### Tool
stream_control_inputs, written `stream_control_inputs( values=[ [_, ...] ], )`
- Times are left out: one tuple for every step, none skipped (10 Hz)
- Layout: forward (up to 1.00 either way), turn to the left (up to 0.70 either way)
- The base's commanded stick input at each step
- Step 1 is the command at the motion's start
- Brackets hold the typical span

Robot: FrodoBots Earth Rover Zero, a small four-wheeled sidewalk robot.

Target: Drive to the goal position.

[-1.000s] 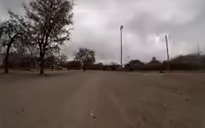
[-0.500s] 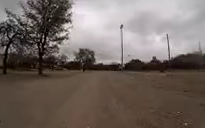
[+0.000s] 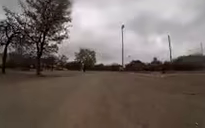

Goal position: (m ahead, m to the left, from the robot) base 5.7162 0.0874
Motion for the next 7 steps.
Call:
stream_control_inputs(
  values=[
    [0.7,-0.01],
    [0.7,-0.01],
    [0.7,-0.01],
    [0.7,0.01],
    [0.7,0.01],
    [0.7,0.01],
    [0.7,0.01]
  ],
)
